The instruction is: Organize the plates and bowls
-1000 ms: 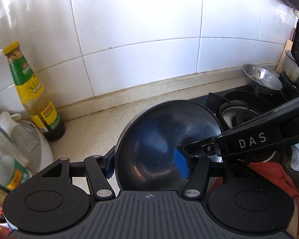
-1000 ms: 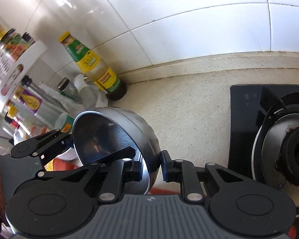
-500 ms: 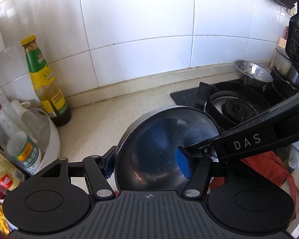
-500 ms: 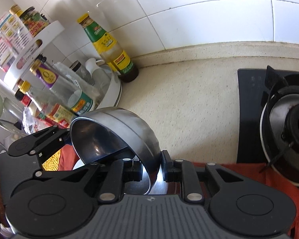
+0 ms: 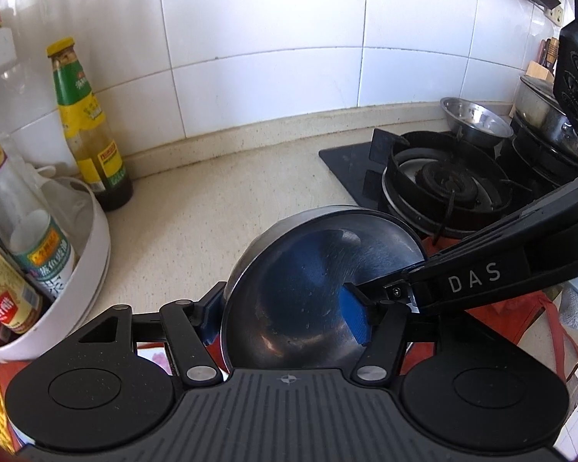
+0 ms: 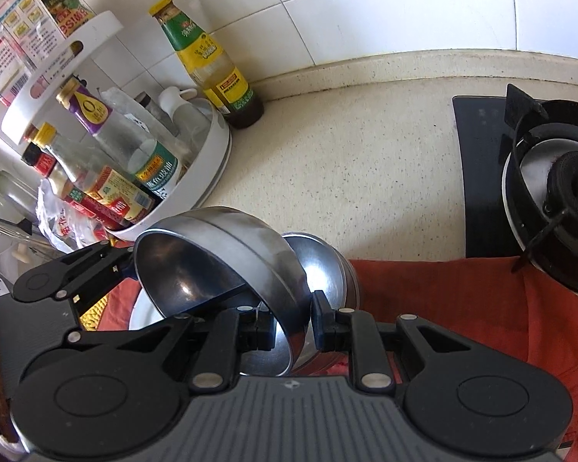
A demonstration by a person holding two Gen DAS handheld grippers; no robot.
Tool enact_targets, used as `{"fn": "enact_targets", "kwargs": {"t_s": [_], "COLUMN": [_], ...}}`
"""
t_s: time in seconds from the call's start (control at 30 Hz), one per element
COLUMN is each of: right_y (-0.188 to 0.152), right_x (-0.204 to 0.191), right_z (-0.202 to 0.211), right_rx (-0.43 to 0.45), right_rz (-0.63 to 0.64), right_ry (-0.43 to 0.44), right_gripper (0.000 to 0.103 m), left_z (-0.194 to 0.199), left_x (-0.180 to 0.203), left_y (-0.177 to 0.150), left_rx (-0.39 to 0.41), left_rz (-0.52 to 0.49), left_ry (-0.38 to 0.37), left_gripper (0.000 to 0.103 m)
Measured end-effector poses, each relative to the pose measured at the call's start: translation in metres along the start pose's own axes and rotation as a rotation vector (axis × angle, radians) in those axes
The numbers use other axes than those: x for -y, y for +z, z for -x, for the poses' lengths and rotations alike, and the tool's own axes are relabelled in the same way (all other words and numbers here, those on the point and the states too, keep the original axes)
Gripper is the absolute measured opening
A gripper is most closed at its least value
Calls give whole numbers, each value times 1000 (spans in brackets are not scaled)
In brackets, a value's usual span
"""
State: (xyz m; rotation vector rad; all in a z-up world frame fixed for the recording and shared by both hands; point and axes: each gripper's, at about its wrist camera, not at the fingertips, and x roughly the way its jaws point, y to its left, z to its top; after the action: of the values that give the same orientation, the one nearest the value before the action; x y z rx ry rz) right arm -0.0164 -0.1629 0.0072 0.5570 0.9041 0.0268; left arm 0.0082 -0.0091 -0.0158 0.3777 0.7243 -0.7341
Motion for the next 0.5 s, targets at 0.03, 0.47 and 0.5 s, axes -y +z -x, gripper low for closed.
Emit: {"fn": "enact_targets", "kwargs": {"t_s": [0.03,0.47,0.5], "right_y": [0,5,5], "right_x": [-1,-5,-6], "right_z": [-2,-20,-19], "right_rx": [-4,7,12], "right_rz": [-3,20,30], "right_ry": [-5,-86,-92], "right_gripper": [22,23,23], "left_z": [-1,-13,-12], "left_x": [-1,-17,-18], "left_y": [-1,-4,-4], "left_rx": [-6,-27,-24], "left_rz": [3,39,42], "left_ry": [-1,12,13], "left_gripper": [68,68,68]}}
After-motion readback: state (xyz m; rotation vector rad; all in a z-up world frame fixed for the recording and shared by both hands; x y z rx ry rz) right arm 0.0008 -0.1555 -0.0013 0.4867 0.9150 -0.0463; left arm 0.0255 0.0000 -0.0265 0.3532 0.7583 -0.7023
